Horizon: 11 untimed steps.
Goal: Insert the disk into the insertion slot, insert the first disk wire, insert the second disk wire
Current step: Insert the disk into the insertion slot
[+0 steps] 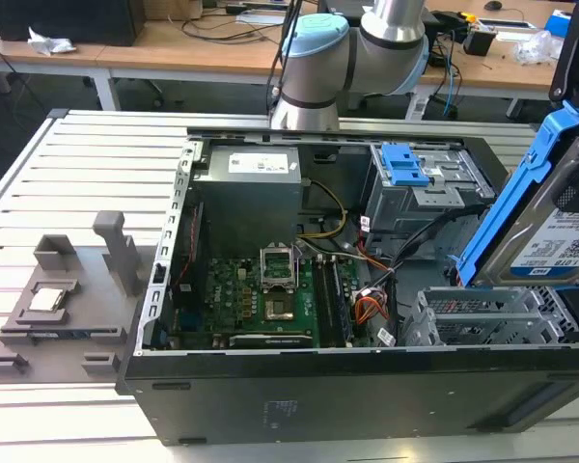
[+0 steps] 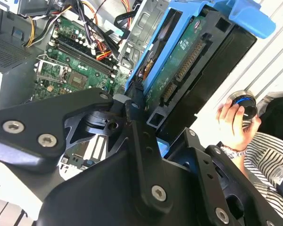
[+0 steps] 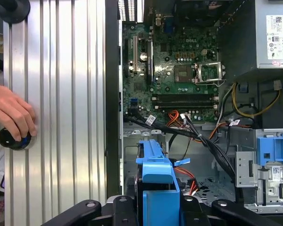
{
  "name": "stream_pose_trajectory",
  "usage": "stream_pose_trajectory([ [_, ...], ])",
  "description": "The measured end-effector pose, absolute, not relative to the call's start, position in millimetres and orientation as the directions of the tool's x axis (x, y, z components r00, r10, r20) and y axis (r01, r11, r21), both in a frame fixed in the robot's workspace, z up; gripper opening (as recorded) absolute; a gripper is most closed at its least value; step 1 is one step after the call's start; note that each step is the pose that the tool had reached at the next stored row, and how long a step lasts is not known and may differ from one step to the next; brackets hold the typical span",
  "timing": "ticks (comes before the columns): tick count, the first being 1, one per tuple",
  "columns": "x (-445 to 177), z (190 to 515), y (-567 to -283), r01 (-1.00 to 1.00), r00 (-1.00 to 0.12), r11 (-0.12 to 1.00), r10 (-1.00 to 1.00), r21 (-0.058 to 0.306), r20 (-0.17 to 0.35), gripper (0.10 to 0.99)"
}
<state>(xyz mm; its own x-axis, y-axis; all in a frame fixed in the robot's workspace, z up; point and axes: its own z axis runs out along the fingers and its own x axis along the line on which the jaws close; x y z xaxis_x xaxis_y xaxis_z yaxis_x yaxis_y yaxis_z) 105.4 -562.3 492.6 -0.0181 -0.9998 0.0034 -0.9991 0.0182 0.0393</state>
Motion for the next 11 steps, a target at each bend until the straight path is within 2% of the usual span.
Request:
stream_pose_trajectory([
  [11, 104.2, 485.6, -562.3, -0.999, -0.018, 0.018, -1.000, 0.039, 0.003, 0.365],
])
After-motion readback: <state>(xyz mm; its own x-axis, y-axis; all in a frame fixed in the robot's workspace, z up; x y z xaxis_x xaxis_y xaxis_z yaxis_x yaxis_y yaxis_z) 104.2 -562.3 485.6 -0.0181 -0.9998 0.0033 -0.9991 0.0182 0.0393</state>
